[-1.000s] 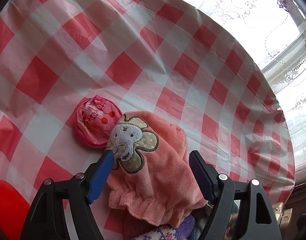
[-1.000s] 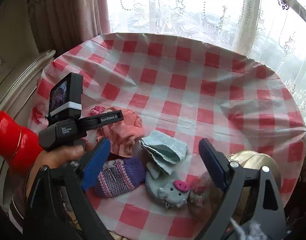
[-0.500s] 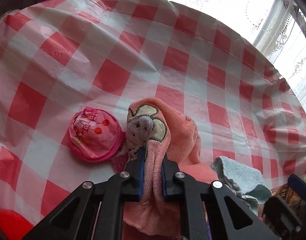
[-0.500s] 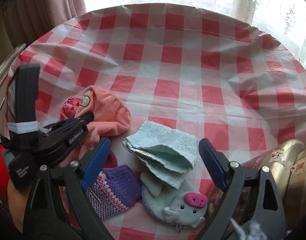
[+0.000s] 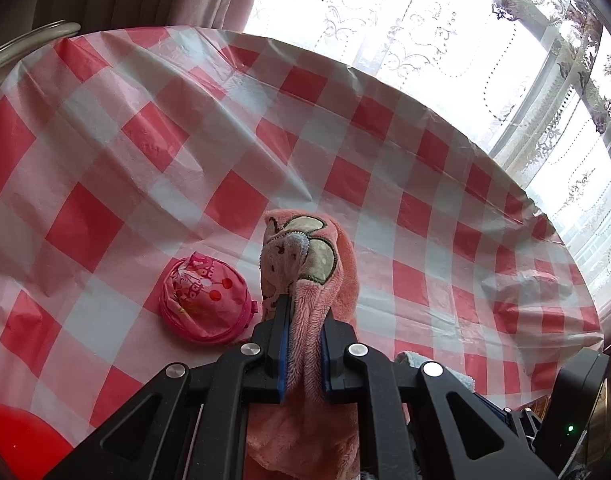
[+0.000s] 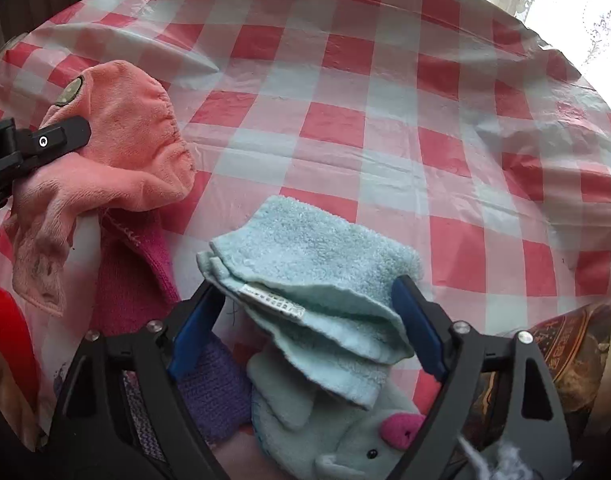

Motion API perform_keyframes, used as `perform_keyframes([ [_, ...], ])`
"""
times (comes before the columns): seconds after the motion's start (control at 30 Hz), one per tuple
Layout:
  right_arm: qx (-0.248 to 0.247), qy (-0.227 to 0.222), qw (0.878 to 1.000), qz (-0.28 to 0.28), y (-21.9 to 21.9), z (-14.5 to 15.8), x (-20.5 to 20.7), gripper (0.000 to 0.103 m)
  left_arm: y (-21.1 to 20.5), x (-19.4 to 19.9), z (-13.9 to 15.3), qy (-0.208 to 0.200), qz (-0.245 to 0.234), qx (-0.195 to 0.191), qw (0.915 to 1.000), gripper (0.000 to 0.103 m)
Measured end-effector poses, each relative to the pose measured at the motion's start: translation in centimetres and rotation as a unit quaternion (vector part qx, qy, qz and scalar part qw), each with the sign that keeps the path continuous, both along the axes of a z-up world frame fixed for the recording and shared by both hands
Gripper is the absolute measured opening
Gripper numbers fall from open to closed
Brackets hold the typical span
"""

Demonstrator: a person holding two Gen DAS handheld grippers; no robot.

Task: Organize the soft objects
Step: 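Grasp the salmon elephant-patch hat with the left gripper while the right gripper grasps the light blue towel cloth, then carry the salmon hat and blue cloth into the purple box and open both grippers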

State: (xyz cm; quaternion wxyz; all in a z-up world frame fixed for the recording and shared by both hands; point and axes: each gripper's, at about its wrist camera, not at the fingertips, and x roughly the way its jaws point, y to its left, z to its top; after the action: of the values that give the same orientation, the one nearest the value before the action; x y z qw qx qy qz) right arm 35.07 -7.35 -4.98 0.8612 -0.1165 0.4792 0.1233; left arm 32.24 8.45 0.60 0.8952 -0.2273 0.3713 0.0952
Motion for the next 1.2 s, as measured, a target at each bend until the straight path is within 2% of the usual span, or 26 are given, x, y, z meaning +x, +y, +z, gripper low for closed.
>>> perform_keyframes([
  [0.07,0.001,0.001,1.0,-0.001,-0.3,-0.2,0.2,0.055,-0.2,-0.1,0.0,-0.001,-0.002,0.0,1.0,0.012],
  [0.1,0.004,0.0,1.0,0.0,-0.5,-0.2,0.2,0.048,-0.3,-0.1,0.0,-0.003,-0.003,-0.001,1.0,0.012],
  [0.13,0.008,-0.001,1.0,0.001,-0.6,-0.1,0.1,0.037,-0.3,-0.2,0.1,-0.006,-0.005,-0.004,1.0,0.012],
  [0.17,0.012,-0.004,1.0,0.003,-0.7,0.1,0.0,0.031,-0.4,-0.2,0.2,-0.01,-0.007,-0.006,0.9999,0.012],
  [0.27,0.019,-0.021,1.0,0.008,-0.7,1.0,-0.3,0.023,-0.7,-0.5,0.7,-0.026,-0.01,-0.002,0.9996,0.012],
  [0.43,0.041,-0.047,0.998,0.013,-1.2,3.4,-1.4,0.022,-0.5,-1.2,1.7,-0.053,-0.009,-0.01,0.9985,0.012],
  [0.87,0.08,-0.09,0.992,0.035,-2.1,9.6,-6.4,0.022,-1.8,-4.5,5.4,-0.095,-0.016,0.009,0.9953,0.012],
  [1.2,0.112,-0.113,0.987,0.023,-7.6,13.3,-12.7,0.022,-3.7,-8.9,9.2,-0.124,-0.038,0.012,0.9915,0.012],
])
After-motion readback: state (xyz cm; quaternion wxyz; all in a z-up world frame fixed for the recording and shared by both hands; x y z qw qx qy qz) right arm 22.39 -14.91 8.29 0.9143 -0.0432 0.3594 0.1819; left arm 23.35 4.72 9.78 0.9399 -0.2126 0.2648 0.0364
